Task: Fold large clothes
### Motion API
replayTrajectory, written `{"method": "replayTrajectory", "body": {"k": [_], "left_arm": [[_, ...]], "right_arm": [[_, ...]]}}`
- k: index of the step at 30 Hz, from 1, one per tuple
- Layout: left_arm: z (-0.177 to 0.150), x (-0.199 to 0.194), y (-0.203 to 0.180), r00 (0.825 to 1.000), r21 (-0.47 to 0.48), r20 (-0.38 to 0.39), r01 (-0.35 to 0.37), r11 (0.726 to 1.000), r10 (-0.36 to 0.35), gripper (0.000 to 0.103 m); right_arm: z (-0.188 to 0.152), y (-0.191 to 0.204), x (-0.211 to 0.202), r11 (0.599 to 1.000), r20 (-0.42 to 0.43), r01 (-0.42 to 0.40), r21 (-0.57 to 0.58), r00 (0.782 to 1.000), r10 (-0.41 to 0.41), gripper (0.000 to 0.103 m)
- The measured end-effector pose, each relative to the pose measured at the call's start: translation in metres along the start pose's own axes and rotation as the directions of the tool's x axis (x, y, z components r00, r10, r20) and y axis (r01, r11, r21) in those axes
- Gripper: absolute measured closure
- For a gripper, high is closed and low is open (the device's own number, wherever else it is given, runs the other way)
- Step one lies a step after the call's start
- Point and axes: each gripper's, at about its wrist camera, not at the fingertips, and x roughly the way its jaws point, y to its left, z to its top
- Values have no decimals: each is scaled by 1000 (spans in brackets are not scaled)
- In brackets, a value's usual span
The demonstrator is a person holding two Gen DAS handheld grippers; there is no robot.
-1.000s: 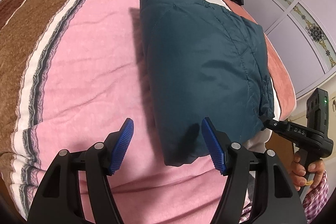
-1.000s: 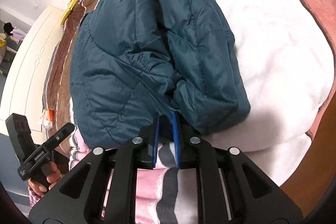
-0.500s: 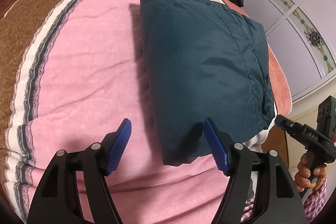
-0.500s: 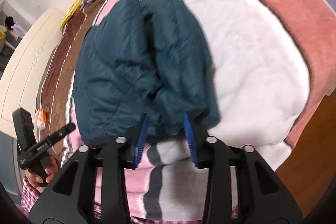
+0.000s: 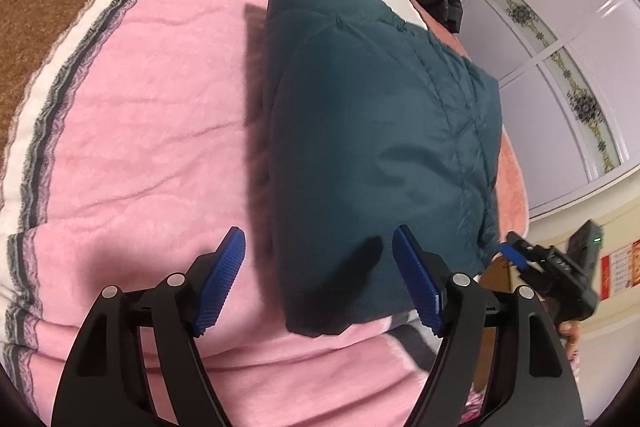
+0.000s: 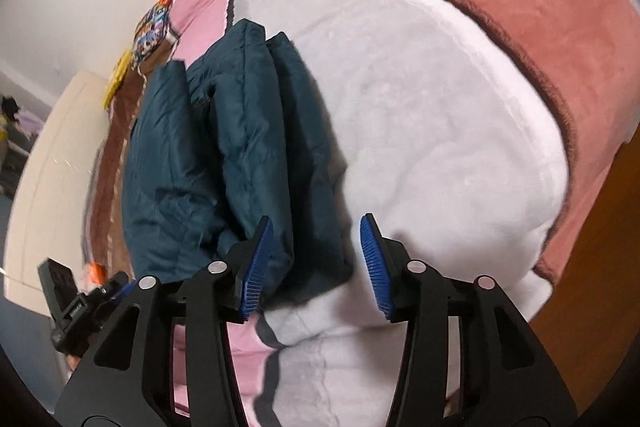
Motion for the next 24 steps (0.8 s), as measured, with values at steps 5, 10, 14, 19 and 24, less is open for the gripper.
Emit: {"method": "replayTrajectory", "body": {"k": [5,10,14,19,24], "left_arm": [[22,-5,5,994,-92,53,101,991,-97,23],[34,0,5,985,-129,63,168,977,-161,21],[41,7,4,987,-97,53,157,983,-152,20],[49,15,2,983,-48,35,180,983,-178,19],[58,31,5,985,-7,9,170,985,-170,18]], "right_arm": [[28,2,15,988,-16,-138,61,990,140,37],[48,5,44,983,-81,-168,80,981,175,36],[54,1,66,986,-135,-145,87,979,156,36],[55,-10,86,980,-189,-162,118,965,183,26],[53,-17,101,974,-234,-184,136,949,212,25]]}}
